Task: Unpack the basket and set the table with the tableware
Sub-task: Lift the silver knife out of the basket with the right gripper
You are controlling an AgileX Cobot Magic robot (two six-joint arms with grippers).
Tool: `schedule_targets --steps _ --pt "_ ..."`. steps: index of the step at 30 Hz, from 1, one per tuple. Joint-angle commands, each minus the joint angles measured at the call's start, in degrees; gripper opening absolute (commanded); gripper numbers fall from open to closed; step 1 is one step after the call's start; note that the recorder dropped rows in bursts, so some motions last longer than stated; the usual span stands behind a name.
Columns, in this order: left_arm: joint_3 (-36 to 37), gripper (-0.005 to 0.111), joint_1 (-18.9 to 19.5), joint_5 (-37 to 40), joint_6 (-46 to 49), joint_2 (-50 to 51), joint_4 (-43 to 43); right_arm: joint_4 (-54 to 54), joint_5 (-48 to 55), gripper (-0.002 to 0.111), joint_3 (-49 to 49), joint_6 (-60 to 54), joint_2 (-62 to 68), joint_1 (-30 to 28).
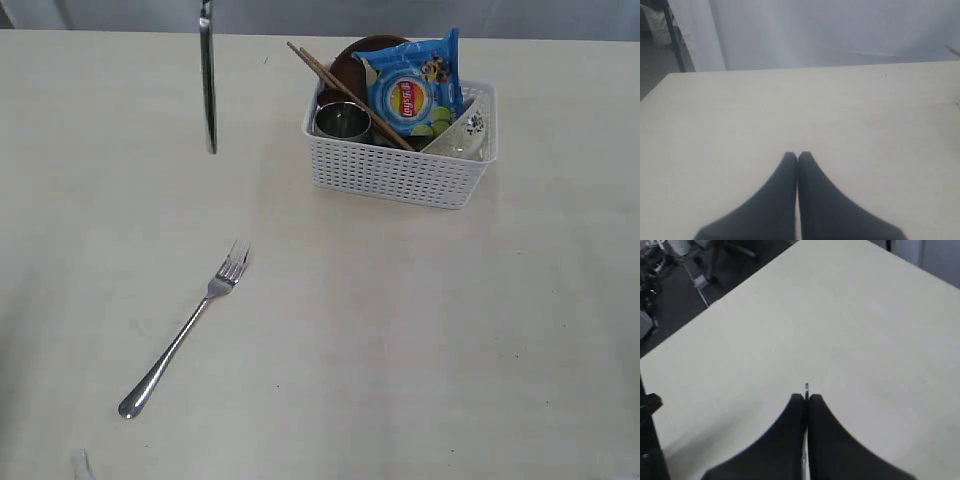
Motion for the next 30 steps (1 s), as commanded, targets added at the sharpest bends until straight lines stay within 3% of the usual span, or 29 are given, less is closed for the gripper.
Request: schedule_targets --steps 1,15,30 --pt "0.2 0.0 0.11 -0.03 0.04 -0.16 0.31 4.12 1.97 -0.001 -0.02 4.08 0.56 1.23" --pt "0.2 0.0 0.11 -0.03 -0.18 -0.16 0.31 4.55 -1.97 -0.001 -0.02 11.29 10.21 12.0" --pt "0.2 0.0 0.11 -0.03 -0.18 -0.16 0.31 3.66 -6.46 -0.001 4.03 15.14 17.49 15.15"
